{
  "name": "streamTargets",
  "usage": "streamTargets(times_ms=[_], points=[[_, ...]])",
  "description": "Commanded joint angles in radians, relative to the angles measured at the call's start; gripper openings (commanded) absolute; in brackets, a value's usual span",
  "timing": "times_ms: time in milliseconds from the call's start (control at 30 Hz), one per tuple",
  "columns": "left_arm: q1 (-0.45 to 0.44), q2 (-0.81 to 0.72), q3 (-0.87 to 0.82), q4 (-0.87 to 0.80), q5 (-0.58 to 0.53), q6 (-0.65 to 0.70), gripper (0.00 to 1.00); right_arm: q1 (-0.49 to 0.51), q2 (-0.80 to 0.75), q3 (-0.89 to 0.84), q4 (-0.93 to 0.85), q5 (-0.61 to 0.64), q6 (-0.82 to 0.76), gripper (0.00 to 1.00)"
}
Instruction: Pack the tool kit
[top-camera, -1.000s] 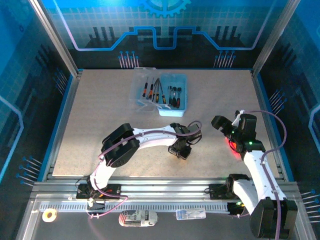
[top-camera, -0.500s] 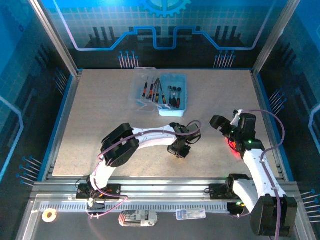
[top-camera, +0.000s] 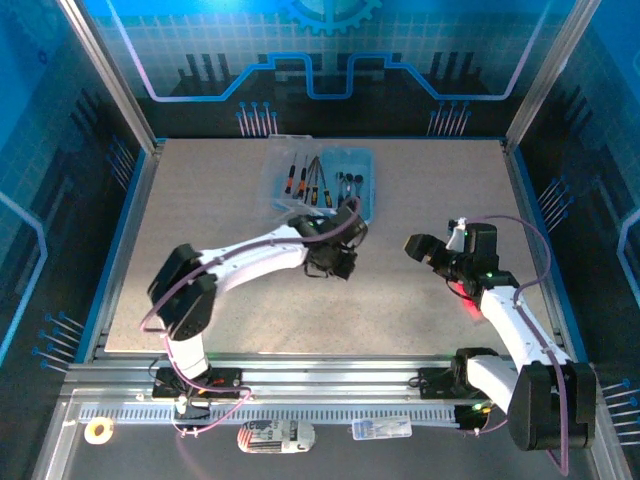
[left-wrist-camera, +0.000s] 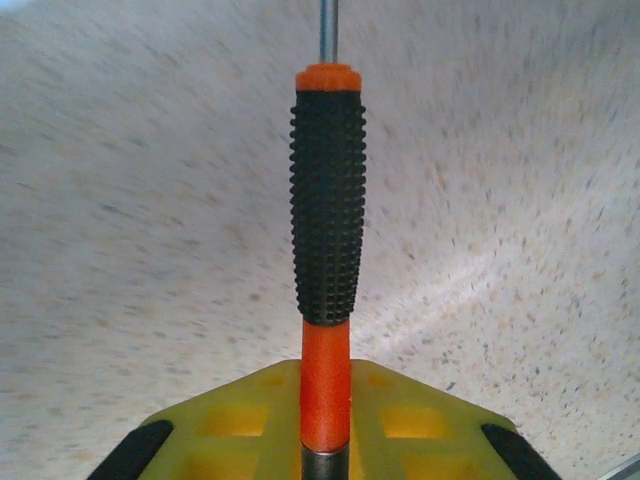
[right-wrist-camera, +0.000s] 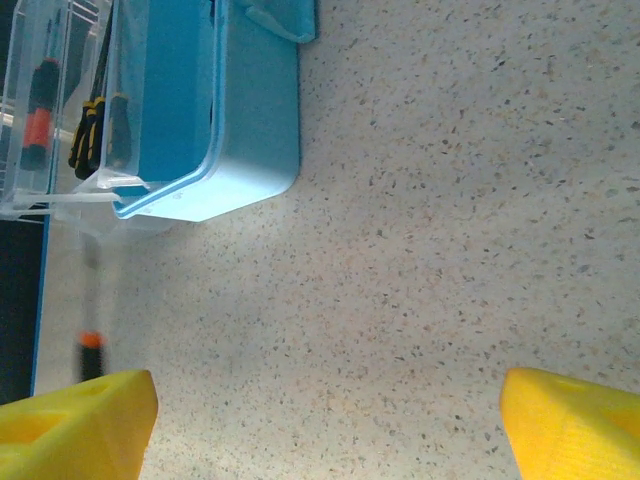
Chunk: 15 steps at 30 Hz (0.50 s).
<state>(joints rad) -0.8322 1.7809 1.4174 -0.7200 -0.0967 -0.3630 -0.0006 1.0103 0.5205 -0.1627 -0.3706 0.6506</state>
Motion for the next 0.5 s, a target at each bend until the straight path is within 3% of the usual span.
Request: streamTargets(times_ms=[0,100,300,467], points=[[0.091,-0.045,0.048,-0.012,0.012,0.036,0.18,0.017,0.001,0.013,0.023,0.005,-0.013,0.89],[0.183,-0.006,0.161,-0.039,0.030,0.052,0.17,0.024,0.004,0.000,0.038,0.005,-0.003,0.89],[0.319,0.100,0.367,-0.095,-0.044,0.066,0.16,0.026,-0.029,-0.018,0.018,0.011,-0.015,0.89],[0.381,0.214,0.529,-0.174,-0.125,0.101,0.17,0.026,-0.042,-0.024,0.006,0.009,-0.026,0.89]])
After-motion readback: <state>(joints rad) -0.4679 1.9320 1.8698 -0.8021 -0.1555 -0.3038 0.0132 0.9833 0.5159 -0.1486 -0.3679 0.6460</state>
